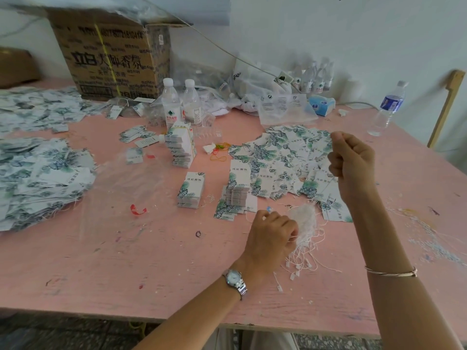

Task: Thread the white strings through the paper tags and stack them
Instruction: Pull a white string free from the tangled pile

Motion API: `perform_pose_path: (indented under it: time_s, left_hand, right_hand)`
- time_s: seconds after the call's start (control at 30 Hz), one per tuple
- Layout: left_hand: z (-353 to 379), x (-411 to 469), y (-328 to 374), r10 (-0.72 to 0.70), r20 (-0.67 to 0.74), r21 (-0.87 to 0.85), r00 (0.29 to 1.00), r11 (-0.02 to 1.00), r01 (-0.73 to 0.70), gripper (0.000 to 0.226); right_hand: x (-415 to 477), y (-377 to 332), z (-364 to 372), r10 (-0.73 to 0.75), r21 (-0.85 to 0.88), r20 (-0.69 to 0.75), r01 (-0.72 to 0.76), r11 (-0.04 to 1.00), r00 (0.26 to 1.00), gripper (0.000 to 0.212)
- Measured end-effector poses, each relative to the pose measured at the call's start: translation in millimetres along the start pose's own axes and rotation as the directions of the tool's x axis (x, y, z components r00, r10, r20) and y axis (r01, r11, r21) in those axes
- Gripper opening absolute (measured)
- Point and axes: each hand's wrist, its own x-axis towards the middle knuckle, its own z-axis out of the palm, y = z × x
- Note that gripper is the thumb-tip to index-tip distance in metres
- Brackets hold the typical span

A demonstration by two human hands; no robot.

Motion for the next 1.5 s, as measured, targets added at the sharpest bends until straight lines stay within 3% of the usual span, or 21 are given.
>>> perform_pose_path:
  time_s: [0.1, 0.2, 0.4, 0.57, 0.87, 0.97, 1.17, 1.33, 1.4, 1.5]
  left_hand:
    - [-1, -3, -5, -0.038, 0.051, -0.018, 0.998, 0.999, 0.039, 0.016]
    - [-2, -3, -6, -0.081, 0.011, -0.074, 0.997, 0.994, 0.081, 0.032]
    - [-2, 22, 16, -0.215, -0.204, -0.247, 0.955, 0.955, 0.163, 0.041]
    - [12, 31, 22, -0.299, -0.114, -0.327, 0.947, 0.912, 0.248, 0.021]
    - [10, 17, 14, -0.281, -0.008, -0.289, 0.96, 0.919, 0.267, 0.033]
    - [-5, 17, 14, -0.338, -0.137, -0.39, 0.931, 0.882, 0.263, 0.04]
    - [-27, 19, -2, -0.464, -0.394, -0.542, 0.793, 0.815, 0.208, 0.021]
    - [-38, 21, -18, -0.499, -0.396, -0.574, 0.771, 0.79, 0.216, 0.018]
    - [-40, 20, -28, -0.485, -0.419, -0.491, 0.768, 0.832, 0.257, 0.017]
    - [-43, 20, -47, -0.481, -0.456, -0.218, 0.749, 0.876, 0.43, 0.023]
  right_hand:
    - [2, -8, 1, -0.046, 0.001, 0.016, 0.046, 0.999, 0.999, 0.011]
    - [0, -13, 3, -0.061, 0.017, 0.059, 0.06, 0.998, 0.996, 0.009]
    - [-14, -10, 15, -0.016, 0.078, 0.156, 0.004, 0.997, 0.988, 0.009]
    - [-20, -9, 16, 0.004, 0.083, 0.157, -0.017, 0.996, 0.988, 0.01]
    - [-15, -22, -2, -0.004, 0.06, 0.158, -0.006, 0.998, 0.987, 0.008]
    - [-21, -10, 1, -0.001, -0.041, 0.2, 0.009, 0.999, 0.98, 0.009]
    - [-36, 34, 10, 0.101, -0.102, 0.209, -0.081, 0.991, 0.973, 0.02]
    - [-45, 66, 21, 0.169, -0.083, 0.237, -0.154, 0.985, 0.957, 0.023]
    - [-47, 76, 26, 0.182, -0.081, 0.255, -0.166, 0.983, 0.95, 0.021]
    - [-49, 87, 31, 0.185, -0.052, 0.251, -0.178, 0.983, 0.95, 0.014]
